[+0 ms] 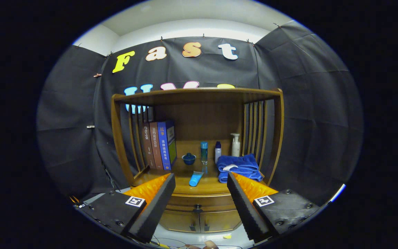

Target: Pull open the drawer, take out the items inside it, and place them on the countertop above the cabinet.

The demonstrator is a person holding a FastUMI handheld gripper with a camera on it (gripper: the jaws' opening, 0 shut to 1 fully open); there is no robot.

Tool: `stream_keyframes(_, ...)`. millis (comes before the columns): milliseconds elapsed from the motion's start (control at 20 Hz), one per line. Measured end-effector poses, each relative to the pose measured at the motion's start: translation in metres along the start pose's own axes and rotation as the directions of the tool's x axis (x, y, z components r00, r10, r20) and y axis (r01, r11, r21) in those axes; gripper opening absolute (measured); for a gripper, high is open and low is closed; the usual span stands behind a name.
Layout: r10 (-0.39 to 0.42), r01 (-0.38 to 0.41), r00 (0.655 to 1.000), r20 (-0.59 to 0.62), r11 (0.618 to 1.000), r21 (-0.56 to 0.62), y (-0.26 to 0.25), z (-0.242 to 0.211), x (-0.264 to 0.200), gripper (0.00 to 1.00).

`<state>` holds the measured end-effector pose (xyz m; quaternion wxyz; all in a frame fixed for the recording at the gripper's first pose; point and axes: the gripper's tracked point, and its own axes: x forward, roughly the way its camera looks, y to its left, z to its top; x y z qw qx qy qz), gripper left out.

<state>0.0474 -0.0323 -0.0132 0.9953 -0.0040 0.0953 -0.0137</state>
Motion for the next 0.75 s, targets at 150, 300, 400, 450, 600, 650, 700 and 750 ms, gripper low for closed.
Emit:
stream_keyframes(150, 0.028, -0.028, 0.999, 0.021, 1.0, 0.013, 0.006, 0.024, -0.006, 0.99)
stream_keyframes(300, 0.037, -0.037, 0.999, 0.037, 0.999, 0.008, 0.008, 0.036, -0.01, 0.99)
stream_keyframes(400, 0.033, -0.032, 0.999, 0.038, 0.999, -0.01, 0.008, 0.038, -0.011, 0.99)
stream_keyframes(450, 0.032, -0.031, 0.999, 0.04, 0.999, -0.017, 0.009, 0.04, -0.012, 0.99)
stream_keyframes(600, 0.029, -0.028, 0.998, 0.055, 0.999, -0.026, 0.01, 0.045, -0.013, 0.99)
stream_keyframes(650, 0.031, -0.029, 0.998, 0.059, 0.999, -0.027, 0.012, 0.046, -0.013, 0.99)
stream_keyframes(700, 0.031, -0.029, 0.998, 0.062, 0.999, -0.029, 0.012, 0.047, -0.012, 0.99)
stream_keyframes(750, 0.029, -0.027, 0.998, 0.063, 0.999, -0.031, 0.011, 0.048, -0.012, 0.99)
